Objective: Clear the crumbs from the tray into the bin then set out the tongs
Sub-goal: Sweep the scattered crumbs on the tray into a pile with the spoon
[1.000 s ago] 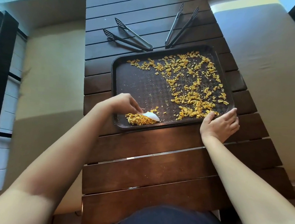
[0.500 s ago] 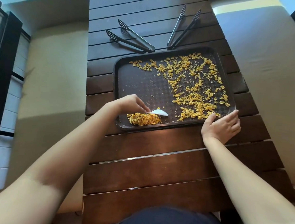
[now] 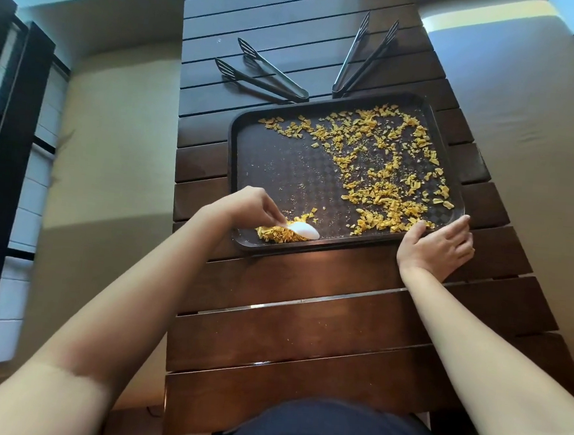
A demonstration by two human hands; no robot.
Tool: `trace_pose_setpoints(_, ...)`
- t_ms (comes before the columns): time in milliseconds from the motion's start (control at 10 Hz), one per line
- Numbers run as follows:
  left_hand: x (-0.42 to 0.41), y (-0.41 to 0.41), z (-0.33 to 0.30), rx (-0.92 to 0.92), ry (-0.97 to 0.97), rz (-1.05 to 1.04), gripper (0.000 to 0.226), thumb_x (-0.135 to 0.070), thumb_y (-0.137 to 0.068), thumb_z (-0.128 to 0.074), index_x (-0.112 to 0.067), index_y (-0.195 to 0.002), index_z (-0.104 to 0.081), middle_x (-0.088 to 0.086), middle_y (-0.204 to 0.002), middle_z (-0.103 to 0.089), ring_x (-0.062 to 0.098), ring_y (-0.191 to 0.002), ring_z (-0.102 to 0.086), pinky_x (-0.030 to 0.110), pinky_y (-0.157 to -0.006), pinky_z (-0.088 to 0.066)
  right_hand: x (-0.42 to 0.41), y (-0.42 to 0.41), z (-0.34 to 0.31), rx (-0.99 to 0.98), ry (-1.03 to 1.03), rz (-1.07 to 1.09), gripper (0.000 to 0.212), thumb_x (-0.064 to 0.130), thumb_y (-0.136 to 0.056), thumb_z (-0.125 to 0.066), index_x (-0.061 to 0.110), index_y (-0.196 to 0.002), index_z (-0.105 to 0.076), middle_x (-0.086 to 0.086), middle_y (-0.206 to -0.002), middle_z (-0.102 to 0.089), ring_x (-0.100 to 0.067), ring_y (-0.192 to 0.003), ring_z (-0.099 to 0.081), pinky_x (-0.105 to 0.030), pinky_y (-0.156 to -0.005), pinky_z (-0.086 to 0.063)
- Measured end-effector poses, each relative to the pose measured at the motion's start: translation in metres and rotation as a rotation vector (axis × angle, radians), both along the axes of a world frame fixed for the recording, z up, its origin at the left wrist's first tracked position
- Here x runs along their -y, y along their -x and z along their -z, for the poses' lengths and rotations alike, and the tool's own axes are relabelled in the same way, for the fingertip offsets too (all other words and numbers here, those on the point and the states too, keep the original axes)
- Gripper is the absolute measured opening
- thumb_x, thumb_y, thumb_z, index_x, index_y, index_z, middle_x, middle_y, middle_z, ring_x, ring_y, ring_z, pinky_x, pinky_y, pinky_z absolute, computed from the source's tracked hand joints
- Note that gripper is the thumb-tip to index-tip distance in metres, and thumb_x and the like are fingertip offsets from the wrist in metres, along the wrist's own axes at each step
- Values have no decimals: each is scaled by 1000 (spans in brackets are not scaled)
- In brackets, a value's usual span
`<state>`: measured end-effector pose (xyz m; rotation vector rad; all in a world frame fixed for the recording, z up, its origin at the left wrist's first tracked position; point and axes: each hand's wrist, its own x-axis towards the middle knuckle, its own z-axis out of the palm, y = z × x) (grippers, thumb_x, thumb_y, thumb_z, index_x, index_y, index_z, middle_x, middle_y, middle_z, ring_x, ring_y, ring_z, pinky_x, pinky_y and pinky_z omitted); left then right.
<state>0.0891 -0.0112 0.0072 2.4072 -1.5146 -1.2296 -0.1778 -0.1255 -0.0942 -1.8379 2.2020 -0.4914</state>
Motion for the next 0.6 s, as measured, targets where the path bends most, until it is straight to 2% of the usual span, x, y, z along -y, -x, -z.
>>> trace_pose_setpoints(200, -17, -23, -5, 29, -16, -28, 22, -30, -84, -67, -23, -104, -73, -2, -105, -69, 4, -81, -57, 21, -72, -43, 0, 0, 0, -8, -1, 2, 77, 43, -83, -28, 0, -145, -15, -23, -147, -28, -36, -135, -24, -47, -113, -12)
trace_pose_setpoints(300, -9, -18, -1, -49, 106, -138, 21, -27, -88, -64, -24, -107, -71, -3, -103, -69, -3, -69, -53, 14, -65, -43, 0, -1, -1, -2, -1, 5, 77, 43, -83, -29, 0, -145, -16, -22, -147, -28, -36, -135, -24, -47, -113, -13)
trace_pose_setpoints(400, 0, -8, 4, -60, 146, -172, 22, -28, -89, -62, -24, -109, -70, -2, -100, -68, -1, -61, -50, 10, -54, -40, 0, -1, -1, 7, 8, 4, 76, 43, -83, -29, 0, -145, -16, -22, -147, -29, -36, -135, -24, -48, -113, -13)
trace_pose_setpoints(500, 7, -1, 12, -67, 137, -162, 21, -25, -89, -62, -22, -108, -71, 1, -105, -69, 7, -80, -59, 16, -63, -43, -1, -1, -1, 8, 8, 4, 76, 43, -83, -29, 0, -145, -17, -22, -147, -28, -36, -135, -24, -48, -113, -14)
trace_pose_setpoints(600, 2, -7, 11, -49, 105, -159, 20, -24, -88, -63, -22, -106, -72, 0, -106, -69, 2, -78, -57, 18, -67, -42, -1, 0, -1, 7, 10, 6, 76, 43, -83, -28, 0, -145, -17, -22, -147, -29, -36, -134, -24, -47, -113, -14)
